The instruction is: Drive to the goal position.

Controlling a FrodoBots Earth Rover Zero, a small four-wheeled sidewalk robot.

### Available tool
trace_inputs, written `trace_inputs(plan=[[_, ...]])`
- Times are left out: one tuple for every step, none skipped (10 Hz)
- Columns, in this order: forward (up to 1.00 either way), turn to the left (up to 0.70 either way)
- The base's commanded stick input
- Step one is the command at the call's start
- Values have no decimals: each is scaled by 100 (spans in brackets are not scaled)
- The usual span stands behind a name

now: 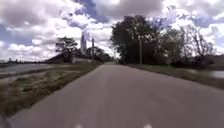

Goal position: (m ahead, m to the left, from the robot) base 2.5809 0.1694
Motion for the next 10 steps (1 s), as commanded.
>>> trace_inputs(plan=[[100, 0], [100, 0], [100, 0], [100, 0], [100, 0], [100, 0], [100, 0], [100, 0], [100, 0], [100, 0]])
